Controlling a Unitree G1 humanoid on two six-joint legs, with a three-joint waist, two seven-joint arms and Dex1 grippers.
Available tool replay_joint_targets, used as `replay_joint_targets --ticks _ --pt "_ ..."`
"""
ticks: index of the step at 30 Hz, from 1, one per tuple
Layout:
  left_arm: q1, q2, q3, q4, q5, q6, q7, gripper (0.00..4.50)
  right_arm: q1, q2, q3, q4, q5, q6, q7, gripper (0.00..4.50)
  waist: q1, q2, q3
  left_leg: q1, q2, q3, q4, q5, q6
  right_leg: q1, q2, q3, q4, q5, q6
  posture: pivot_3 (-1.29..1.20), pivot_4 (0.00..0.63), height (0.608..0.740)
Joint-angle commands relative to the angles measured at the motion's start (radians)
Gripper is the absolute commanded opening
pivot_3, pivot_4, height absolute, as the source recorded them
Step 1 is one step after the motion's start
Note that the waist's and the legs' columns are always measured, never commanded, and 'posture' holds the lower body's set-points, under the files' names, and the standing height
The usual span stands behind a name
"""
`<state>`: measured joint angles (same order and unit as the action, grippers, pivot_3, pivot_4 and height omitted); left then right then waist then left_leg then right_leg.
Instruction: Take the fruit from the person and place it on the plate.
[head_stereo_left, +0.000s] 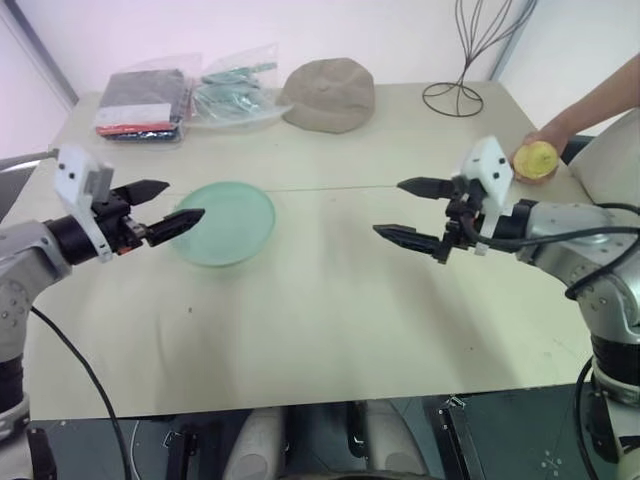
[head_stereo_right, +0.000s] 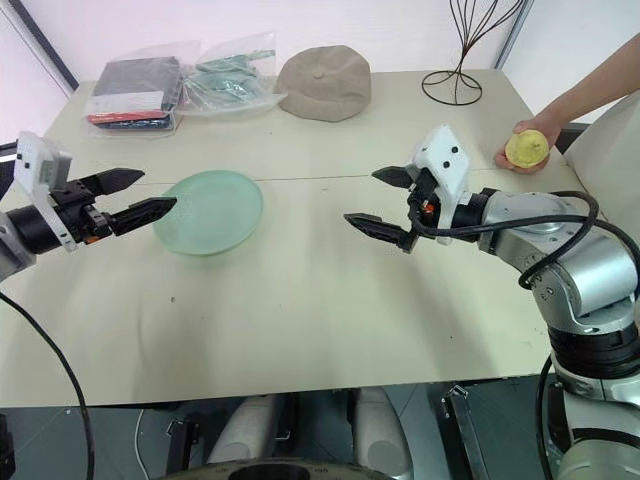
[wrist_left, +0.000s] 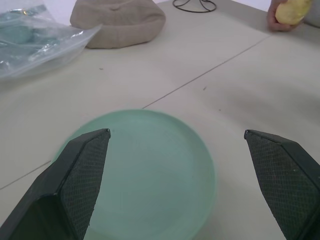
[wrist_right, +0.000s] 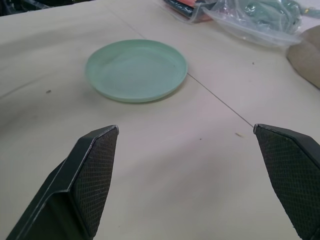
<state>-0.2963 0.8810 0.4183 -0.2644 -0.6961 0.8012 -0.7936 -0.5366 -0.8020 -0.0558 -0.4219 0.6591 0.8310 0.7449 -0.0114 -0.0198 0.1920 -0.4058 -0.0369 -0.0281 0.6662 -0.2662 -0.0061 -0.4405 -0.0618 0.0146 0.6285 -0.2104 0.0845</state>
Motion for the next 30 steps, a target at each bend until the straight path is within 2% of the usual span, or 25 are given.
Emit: replay_joint_targets --ticks 1,30 --pt "0.01 0.008 0.043 -0.042 -0.022 0.004 0.016 4.5 -0.025 -0.003 -0.012 0.003 -0.013 -0.029 0.015 4.43 0.0 0.0 0.0 0.0 0.0 0.0 0.0 0.0 0.0 0.0 0.0 0.0 0.0 0.0 0.0 0.0 0.15 0.74" --pt "0.035 0.014 0.036 -0.068 -0.059 0.018 0.052 4.5 -0.014 -0.001 -0.015 0.002 -0.031 -0.02 0.025 4.43 0.0 0.0 0.0 0.0 0.0 0.0 0.0 0.0 0.0 0.0 0.0 0.0 0.0 0.0 0.0 0.0 0.15 0.74"
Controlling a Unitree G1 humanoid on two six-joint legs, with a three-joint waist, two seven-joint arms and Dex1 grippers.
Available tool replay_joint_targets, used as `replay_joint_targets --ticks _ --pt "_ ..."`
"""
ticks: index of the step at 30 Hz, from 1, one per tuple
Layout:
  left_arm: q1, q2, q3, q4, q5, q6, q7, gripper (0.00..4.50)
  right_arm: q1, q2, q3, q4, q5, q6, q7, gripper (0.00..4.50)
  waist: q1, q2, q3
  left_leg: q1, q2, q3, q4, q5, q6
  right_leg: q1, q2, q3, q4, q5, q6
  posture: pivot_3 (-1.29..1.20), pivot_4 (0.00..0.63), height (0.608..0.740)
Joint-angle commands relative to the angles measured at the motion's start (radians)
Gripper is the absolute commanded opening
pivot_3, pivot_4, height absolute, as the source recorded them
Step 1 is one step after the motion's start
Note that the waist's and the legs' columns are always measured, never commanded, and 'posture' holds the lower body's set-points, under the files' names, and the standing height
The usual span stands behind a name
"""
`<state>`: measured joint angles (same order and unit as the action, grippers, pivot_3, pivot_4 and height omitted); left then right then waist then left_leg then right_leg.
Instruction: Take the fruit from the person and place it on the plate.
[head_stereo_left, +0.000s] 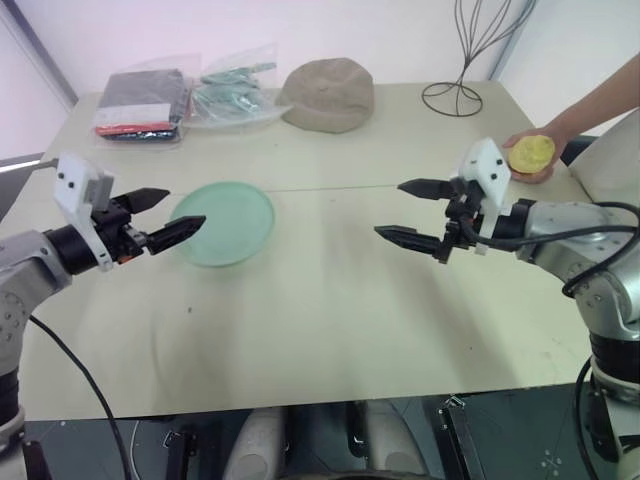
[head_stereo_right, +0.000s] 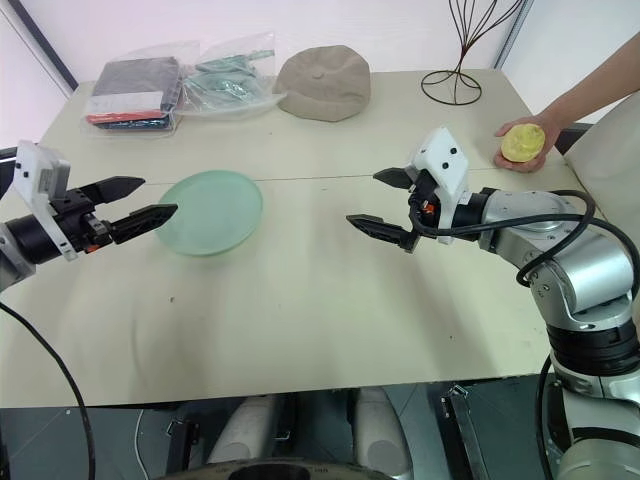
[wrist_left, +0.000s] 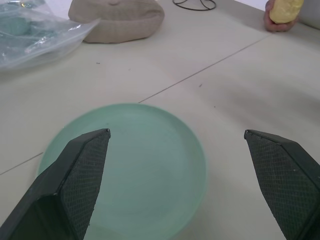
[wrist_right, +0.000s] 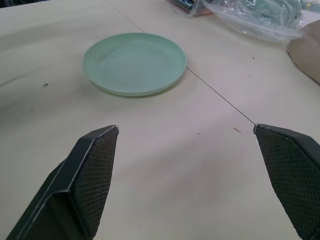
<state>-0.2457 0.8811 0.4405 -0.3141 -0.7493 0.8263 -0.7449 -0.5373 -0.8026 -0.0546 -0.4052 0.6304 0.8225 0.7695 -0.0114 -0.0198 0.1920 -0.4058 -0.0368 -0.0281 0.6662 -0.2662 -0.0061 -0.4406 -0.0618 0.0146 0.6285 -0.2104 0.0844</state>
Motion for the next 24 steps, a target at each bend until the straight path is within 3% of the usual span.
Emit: replay_joint_targets --ticks 1,24 --pt "-0.016 0.013 0.013 -0.017 -0.005 -0.008 0.004 4.5 -0.014 0.0 -0.015 -0.013 -0.003 -0.012 0.0 4.43 0.0 0.0 0.0 0.0 0.0 0.0 0.0 0.0 0.0 0.0 0.0 0.0 0.0 0.0 0.0 0.0 0.15 0.74" --pt "-0.073 -0.022 -0.001 0.001 -0.014 -0.008 0.059 4.5 -0.018 0.003 -0.015 -0.012 -0.01 -0.015 0.006 4.43 0.001 0.0 0.0 0.0 0.0 0.0 0.0 0.0 0.0 0.0 0.0 0.0 0.0 0.0 0.0 0.0 0.15 0.74"
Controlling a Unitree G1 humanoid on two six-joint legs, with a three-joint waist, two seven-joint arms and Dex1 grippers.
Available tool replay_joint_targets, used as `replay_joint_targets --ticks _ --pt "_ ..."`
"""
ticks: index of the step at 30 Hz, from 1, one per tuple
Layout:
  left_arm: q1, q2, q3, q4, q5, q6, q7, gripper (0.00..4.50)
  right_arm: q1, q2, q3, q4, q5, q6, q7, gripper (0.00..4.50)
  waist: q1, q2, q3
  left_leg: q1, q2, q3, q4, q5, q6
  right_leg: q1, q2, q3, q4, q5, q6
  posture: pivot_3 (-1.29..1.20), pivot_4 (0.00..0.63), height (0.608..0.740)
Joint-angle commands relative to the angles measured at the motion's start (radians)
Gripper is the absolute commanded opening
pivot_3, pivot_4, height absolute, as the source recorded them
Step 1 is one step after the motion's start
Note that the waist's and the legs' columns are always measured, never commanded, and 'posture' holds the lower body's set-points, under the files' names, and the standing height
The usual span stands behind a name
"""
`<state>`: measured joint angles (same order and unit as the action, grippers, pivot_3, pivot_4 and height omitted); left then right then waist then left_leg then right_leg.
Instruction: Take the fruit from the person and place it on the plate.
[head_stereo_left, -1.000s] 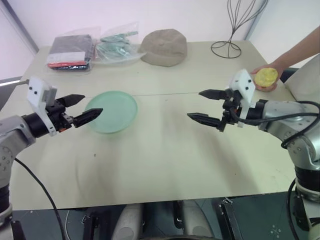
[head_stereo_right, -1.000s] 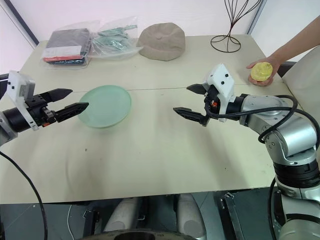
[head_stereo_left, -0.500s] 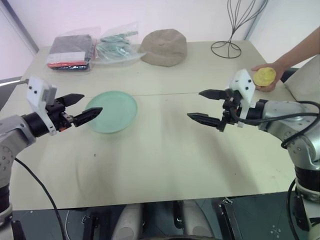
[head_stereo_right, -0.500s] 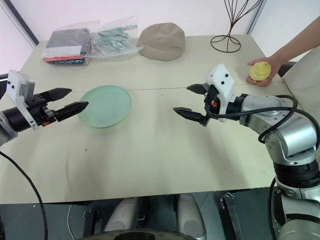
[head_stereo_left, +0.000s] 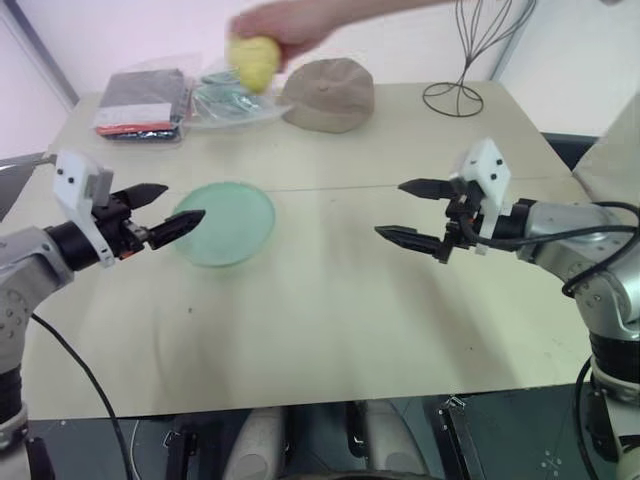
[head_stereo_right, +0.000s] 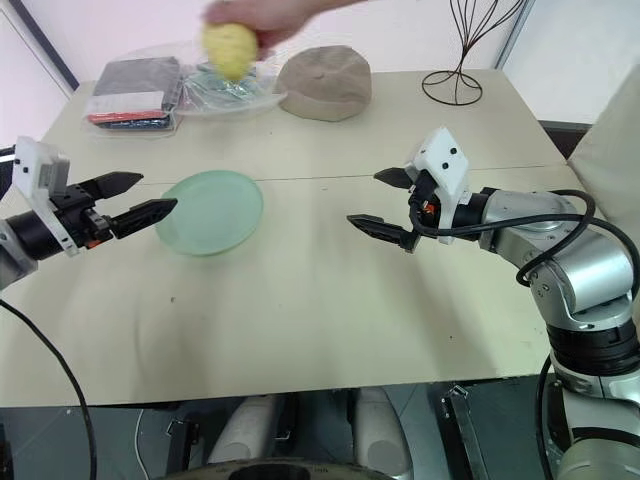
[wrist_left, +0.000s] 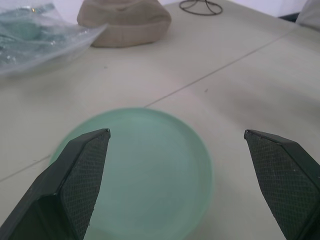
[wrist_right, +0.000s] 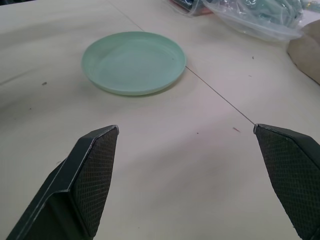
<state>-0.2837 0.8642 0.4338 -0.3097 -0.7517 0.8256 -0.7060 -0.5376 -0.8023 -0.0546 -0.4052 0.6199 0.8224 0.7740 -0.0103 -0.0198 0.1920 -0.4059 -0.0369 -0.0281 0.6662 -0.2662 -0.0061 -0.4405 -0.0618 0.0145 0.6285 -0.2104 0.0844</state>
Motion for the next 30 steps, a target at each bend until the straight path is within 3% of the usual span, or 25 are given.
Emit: replay_joint_targets --ticks 1,6,12,30 --pt "-0.067 -0.024 0.014 0.008 -0.031 0.006 0.046 4.5 -0.017 0.003 -0.016 -0.013 0.001 -0.014 0.001 4.43 0.0 0.0 0.0 0.0 0.0 0.0 0.0 0.0 0.0 0.0 0.0 0.0 0.0 0.0 0.0 0.0 0.15 0.74" --pt "-0.239 -0.123 0.054 0.082 -0.12 0.084 0.211 4.5 -0.014 0.008 -0.016 -0.017 -0.002 -0.014 -0.002 4.43 0.001 -0.001 0.0 0.0 0.0 -0.001 0.001 0.0 0.0 0.0 0.0 -0.001 0.001 0.0 0.001 0.0 0.15 0.74" --pt "-0.347 -0.209 0.041 0.155 -0.127 0.138 0.368 4.5 -0.011 0.011 -0.019 -0.023 -0.004 -0.013 -0.006 4.43 -0.002 -0.001 0.0 0.001 0.0 0.0 0.001 0.0 0.0 0.0 0.001 -0.001 0.002 0.0 0.001 0.0 0.15 0.74" --pt "-0.457 -0.261 -0.068 0.257 -0.034 0.064 0.357 4.5 0.0 0.004 -0.035 -0.034 -0.005 -0.02 -0.016 4.43 -0.001 -0.001 0.0 0.0 -0.001 0.0 0.001 0.0 0.0 0.0 0.0 -0.001 0.002 0.0 0.001 0.0 0.15 0.74"
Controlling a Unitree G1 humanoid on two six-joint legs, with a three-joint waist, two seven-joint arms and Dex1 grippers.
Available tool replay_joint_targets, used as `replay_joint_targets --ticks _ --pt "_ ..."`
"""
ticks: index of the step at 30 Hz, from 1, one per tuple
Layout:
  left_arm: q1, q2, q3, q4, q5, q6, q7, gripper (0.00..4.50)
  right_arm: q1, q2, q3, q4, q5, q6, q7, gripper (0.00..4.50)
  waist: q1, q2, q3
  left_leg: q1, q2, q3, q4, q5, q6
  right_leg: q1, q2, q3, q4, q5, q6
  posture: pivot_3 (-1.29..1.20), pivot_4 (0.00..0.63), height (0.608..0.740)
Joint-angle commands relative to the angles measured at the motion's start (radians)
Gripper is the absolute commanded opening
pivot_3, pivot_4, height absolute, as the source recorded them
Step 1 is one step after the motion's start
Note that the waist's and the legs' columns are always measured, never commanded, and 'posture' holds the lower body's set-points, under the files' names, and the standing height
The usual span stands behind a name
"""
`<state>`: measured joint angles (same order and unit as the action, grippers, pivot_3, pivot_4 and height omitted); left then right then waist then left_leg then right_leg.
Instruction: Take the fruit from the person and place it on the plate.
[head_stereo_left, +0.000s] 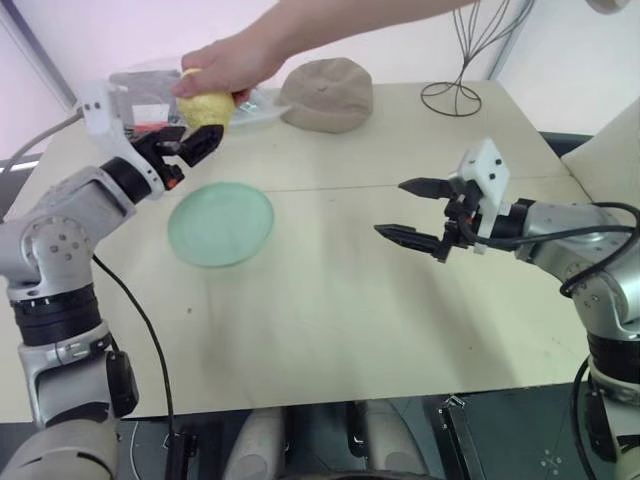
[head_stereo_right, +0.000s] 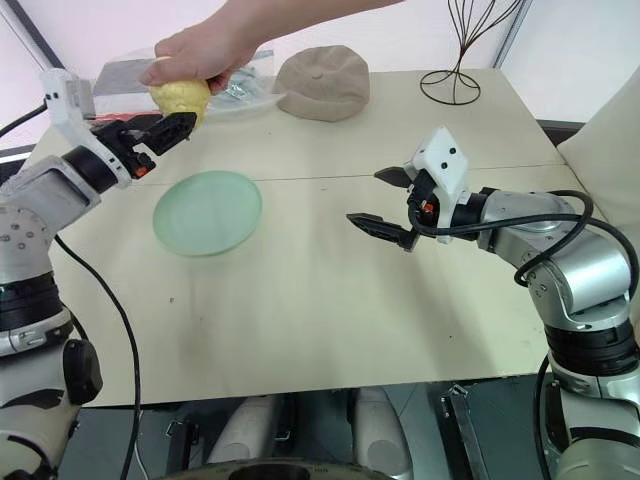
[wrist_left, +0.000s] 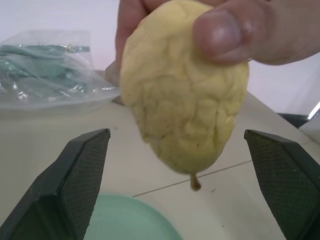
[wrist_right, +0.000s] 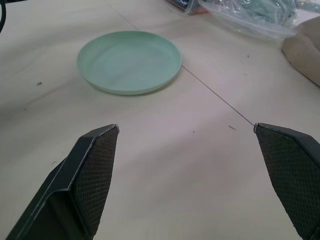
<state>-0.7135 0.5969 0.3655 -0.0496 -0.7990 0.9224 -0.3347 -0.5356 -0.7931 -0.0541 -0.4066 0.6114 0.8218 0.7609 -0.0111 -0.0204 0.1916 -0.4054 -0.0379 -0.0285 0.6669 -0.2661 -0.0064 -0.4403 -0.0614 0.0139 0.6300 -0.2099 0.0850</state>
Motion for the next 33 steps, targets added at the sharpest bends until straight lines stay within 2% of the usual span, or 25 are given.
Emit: replay_joint_targets --ticks 1,14,17,20,21,33 --pt "-0.031 0.004 -0.001 0.001 0.017 -0.036 -0.016 4.5 0.0 -0.006 -0.036 -0.033 0.003 -0.02 -0.003 4.43 0.0 0.0 0.0 0.0 0.0 0.0 0.0 0.0 0.0 0.0 0.0 0.0 0.0 0.0 0.0 0.0 0.15 0.74" --pt "-0.069 -0.024 -0.027 0.066 0.067 -0.085 -0.043 4.5 0.016 -0.007 -0.046 -0.049 0.003 -0.018 -0.018 4.43 0.001 0.0 0.0 0.0 0.0 0.0 0.0 0.0 0.0 0.0 0.0 0.0 0.0 0.0 0.0 0.0 0.15 0.74" --pt "-0.076 -0.03 -0.03 0.071 0.073 -0.09 -0.049 3.68 0.02 -0.007 -0.049 -0.053 0.004 -0.016 -0.022 4.5 0.001 0.0 0.0 0.0 0.0 0.0 0.0 0.0 0.0 0.0 0.0 0.0 0.0 0.0 0.0 0.0 0.15 0.74" --pt "-0.079 -0.031 -0.029 0.073 0.076 -0.09 -0.053 2.14 0.024 -0.008 -0.051 -0.058 0.006 -0.014 -0.027 4.5 0.0 0.0 0.0 0.0 0.0 0.0 0.0 0.0 0.0 0.0 0.0 0.0 0.0 0.0 0.0 0.0 0.15 0.74" --pt "-0.08 -0.031 -0.028 0.073 0.077 -0.089 -0.054 1.9 0.025 -0.008 -0.051 -0.06 0.007 -0.012 -0.028 4.5 0.0 0.0 0.0 0.0 0.0 0.0 0.0 0.0 0.0 0.0 0.0 0.0 0.0 0.0 0.0 0.0 0.15 0.74" --pt "-0.051 0.012 -0.028 0.045 0.062 -0.048 -0.102 1.9 0.028 -0.01 -0.053 -0.063 0.011 -0.004 -0.031 4.5 0.0 0.0 0.0 0.0 0.0 0.0 0.0 0.0 0.0 0.0 0.0 0.0 0.0 0.0 0.0 0.0 0.15 0.74"
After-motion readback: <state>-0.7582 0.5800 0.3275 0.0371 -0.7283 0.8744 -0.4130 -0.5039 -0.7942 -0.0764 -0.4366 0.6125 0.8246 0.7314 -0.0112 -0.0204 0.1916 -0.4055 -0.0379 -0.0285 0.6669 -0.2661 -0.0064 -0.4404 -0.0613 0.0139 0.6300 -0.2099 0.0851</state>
